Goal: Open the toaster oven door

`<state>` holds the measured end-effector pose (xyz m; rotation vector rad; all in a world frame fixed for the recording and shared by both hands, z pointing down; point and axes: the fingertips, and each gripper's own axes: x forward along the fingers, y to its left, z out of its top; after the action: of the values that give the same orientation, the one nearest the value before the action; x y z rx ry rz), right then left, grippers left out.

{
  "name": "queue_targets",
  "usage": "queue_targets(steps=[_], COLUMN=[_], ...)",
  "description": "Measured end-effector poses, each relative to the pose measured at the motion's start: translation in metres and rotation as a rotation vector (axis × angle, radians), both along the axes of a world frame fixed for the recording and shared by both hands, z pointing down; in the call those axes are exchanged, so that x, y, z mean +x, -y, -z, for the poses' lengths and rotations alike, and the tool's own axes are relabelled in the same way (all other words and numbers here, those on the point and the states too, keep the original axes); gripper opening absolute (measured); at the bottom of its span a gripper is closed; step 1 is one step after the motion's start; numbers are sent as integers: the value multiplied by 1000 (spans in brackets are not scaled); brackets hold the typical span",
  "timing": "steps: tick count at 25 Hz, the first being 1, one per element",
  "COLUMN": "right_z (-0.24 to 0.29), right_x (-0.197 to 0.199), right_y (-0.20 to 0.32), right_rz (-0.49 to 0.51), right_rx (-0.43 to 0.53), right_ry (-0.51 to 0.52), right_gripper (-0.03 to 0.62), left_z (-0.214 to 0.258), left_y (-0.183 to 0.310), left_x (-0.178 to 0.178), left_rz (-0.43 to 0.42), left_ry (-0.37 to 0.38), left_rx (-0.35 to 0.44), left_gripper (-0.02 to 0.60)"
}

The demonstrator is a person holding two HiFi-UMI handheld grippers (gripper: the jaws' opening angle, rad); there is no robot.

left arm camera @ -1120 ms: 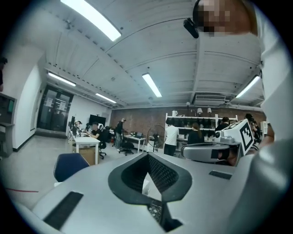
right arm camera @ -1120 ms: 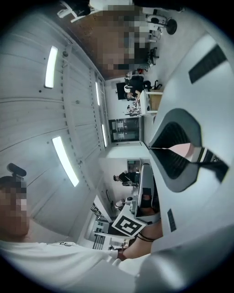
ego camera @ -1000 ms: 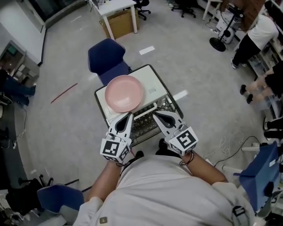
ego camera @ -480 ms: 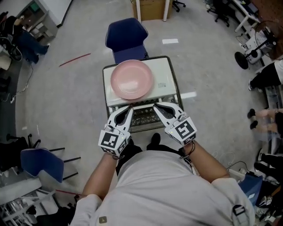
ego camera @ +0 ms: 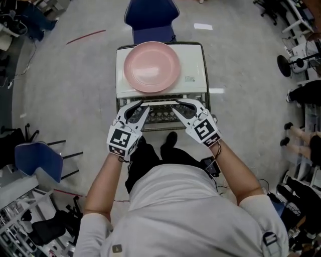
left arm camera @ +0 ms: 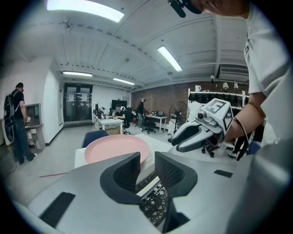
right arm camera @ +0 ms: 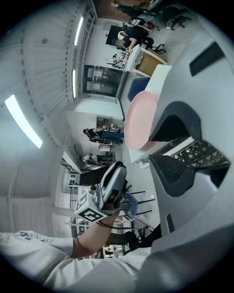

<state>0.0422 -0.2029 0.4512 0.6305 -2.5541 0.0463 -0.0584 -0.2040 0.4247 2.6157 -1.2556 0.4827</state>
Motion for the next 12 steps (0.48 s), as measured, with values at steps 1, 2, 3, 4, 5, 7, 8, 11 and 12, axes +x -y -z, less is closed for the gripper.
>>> queue_targets(steps=[1, 2, 3, 4, 5, 7, 8, 11, 12], right_z=[-9, -18, -27, -36, -43, -56, -63, -81, -87], right_x=[0, 0, 1, 2, 1, -2, -3, -5, -6], right_y=[0, 0, 1, 2, 3, 2, 0, -1, 0], right_rz=[14, 27, 39, 54, 73, 125, 152, 206, 215], right_rx=[-1, 0, 1, 1, 1, -2, -4, -2, 1], right_ry=[-26, -55, -83, -110, -132, -170, -189, -238, -252], right_gripper=[106, 106, 107, 113, 115, 116, 116, 116, 115], left_z=[-10, -22, -34, -44, -54, -71, -79, -102, -109], left_y=[-2, -4, -6, -7, -8, -8, -9, -8, -7], left_x=[-1, -1, -1, 0, 1, 2, 4, 8, 9], left_rz=[-23, -47, -72, -96, -118, -160, -182, -231, -239], left_ry=[45, 96, 144, 186, 222, 281, 306, 355, 367], left_rx=[1, 1, -4, -13, -26, -55, -69, -111, -125], left_gripper=[119, 126, 132, 140, 144, 151, 156, 166, 166])
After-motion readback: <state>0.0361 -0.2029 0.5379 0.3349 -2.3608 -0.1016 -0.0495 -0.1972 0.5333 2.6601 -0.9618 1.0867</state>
